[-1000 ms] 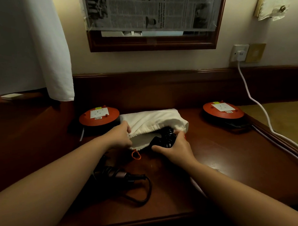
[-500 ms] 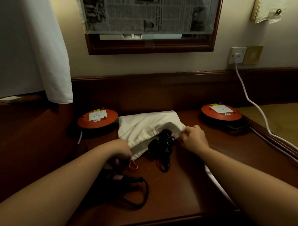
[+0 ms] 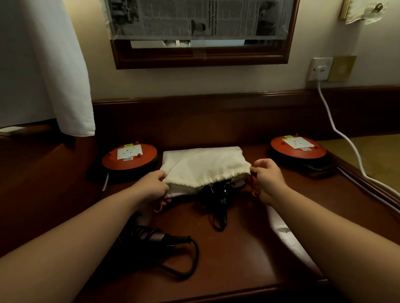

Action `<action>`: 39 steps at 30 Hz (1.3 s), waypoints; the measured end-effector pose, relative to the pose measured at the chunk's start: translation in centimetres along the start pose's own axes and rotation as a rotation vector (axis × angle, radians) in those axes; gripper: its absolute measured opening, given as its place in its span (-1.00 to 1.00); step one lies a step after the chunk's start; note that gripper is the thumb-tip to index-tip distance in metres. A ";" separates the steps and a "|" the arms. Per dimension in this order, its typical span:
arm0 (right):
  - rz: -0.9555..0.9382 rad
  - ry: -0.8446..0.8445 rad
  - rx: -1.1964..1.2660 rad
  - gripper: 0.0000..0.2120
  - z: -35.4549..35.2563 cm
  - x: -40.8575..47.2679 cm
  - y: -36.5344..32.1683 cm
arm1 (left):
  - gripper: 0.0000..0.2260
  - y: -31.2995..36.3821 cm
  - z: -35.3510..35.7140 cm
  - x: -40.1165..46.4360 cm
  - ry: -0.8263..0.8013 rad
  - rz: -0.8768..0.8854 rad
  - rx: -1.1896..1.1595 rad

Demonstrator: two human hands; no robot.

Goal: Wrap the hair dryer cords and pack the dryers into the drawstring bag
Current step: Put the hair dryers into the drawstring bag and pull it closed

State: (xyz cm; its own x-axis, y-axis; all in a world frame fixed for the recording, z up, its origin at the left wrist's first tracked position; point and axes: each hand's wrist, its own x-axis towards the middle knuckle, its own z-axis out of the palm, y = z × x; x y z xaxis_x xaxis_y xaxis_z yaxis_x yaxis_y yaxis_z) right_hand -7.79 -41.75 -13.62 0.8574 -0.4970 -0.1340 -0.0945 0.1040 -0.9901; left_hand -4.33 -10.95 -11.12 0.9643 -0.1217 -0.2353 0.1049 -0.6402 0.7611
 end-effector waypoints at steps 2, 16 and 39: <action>-0.096 -0.092 -0.055 -0.91 0.0 -0.5 0.0 | -0.82 0.1 0.2 -0.1 -0.018 -0.020 -0.052; -0.110 -0.093 -0.084 -0.75 -0.3 -0.2 0.9 | -0.89 1.0 0.1 0.1 0.117 -0.169 -0.699; -0.801 -0.355 -1.463 0.10 -0.9 -6.5 1.4 | -0.76 1.1 1.2 -0.5 0.047 0.066 0.040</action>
State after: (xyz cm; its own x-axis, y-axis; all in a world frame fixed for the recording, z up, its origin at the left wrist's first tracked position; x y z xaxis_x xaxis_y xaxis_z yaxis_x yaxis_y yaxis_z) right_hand -13.99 -39.15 -14.17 0.9611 0.1961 0.1946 0.2068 -0.9777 -0.0364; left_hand -4.97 -12.47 -10.86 0.9793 -0.1296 -0.1555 0.0313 -0.6621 0.7487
